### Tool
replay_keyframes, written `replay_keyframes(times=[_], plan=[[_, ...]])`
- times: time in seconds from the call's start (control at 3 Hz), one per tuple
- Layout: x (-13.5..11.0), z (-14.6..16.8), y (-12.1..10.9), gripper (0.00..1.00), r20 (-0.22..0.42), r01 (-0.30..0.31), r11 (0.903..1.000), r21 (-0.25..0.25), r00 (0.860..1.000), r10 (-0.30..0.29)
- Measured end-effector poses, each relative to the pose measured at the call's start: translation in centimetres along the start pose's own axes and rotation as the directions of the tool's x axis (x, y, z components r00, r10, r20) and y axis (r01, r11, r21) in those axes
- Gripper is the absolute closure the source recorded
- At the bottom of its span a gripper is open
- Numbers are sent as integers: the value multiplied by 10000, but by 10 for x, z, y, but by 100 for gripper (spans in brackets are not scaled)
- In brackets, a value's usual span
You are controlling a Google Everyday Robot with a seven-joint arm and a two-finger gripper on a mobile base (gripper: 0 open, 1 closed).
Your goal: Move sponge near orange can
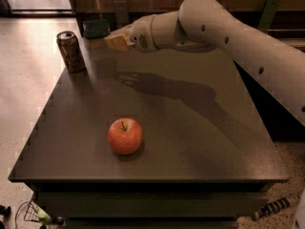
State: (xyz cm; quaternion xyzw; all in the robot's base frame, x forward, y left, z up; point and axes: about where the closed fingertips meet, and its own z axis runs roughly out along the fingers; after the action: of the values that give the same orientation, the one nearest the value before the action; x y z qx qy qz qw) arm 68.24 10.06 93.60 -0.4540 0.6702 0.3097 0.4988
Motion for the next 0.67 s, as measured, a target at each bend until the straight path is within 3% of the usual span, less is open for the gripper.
replay_keyframes(times=[0.67], plan=[[-2, 2, 1, 56, 38, -15, 10000, -6, 10000, 15]])
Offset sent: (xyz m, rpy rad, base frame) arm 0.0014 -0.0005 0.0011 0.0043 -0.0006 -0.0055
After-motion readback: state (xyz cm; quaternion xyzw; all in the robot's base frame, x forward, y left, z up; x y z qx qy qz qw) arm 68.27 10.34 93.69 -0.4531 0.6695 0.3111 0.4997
